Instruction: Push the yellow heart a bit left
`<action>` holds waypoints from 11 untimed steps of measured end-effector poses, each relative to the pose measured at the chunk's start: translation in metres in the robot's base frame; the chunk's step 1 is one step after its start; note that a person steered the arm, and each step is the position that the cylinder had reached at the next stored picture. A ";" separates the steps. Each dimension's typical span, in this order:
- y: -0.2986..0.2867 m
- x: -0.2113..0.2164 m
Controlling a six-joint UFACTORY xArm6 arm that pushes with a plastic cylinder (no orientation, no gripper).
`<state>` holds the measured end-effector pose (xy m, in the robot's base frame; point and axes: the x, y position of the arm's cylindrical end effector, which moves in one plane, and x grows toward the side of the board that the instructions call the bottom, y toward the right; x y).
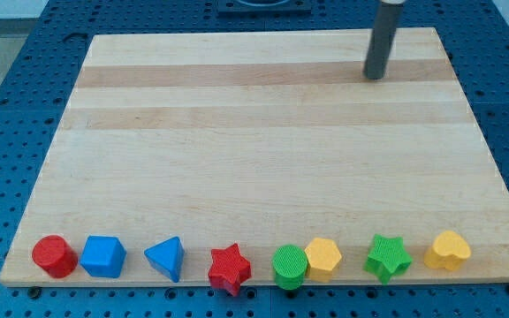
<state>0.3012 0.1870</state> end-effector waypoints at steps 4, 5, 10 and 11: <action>0.130 0.164; 0.130 0.229; -0.018 0.317; -0.099 0.318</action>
